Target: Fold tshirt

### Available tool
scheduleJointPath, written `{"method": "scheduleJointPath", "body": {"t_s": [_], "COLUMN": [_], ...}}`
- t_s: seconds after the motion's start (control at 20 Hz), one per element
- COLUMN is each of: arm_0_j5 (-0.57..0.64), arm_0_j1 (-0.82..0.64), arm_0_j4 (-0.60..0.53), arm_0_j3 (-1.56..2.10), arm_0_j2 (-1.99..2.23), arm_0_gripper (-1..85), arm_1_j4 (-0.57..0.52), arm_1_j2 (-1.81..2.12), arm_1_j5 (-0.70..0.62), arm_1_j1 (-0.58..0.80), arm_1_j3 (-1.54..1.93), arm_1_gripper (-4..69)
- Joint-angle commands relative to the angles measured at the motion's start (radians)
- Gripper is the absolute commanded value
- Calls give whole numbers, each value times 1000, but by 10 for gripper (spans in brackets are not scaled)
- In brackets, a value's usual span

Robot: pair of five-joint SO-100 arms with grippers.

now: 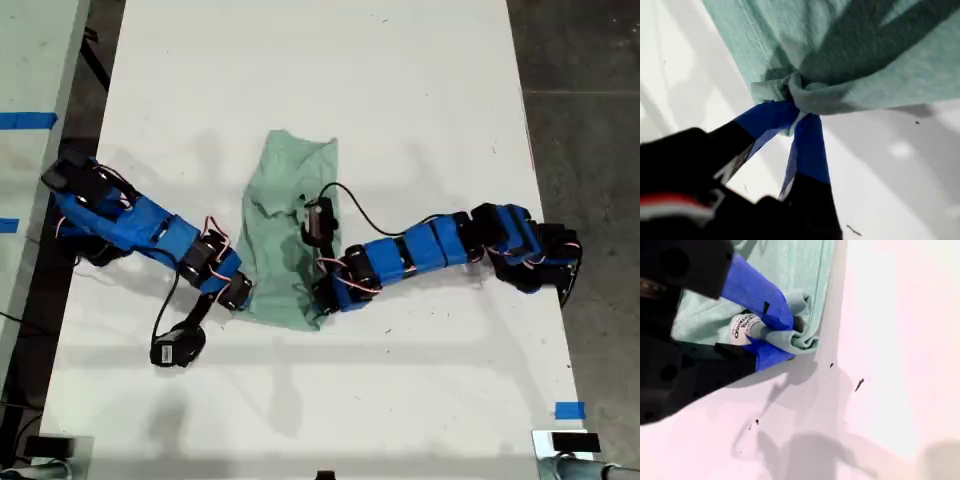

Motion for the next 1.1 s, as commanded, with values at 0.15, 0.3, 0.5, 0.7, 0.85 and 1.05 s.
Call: {"method": "scheduleJointPath", "body": {"t_s": [0.15,0.3,0.5,0.7,0.85,1.05], "arm_0_j5": [35,48,158,287,348,416], "arm_0_j1": [14,-74,-276,-476,-577,-675], "arm_0_j4": [140,201,229,218,193,175], "arm_0_j3": [-402,-382,-345,-324,-265,-215], "arm_0_j2": [48,149,199,201,198,204], "arm_0_gripper": [1,1,1,1,1,12], "arm_1_j4": [135,129,158,183,178,179], "arm_1_j2": [301,354,373,377,376,353], "arm_1_j5": [11,-35,-175,-287,-330,-344], "arm_1_j1": [-64,-15,146,321,410,474], "arm_1_j3": [-28,-9,-6,3,37,38], "arm_1_gripper": [-15,-15,-15,-16,-18,9]}}
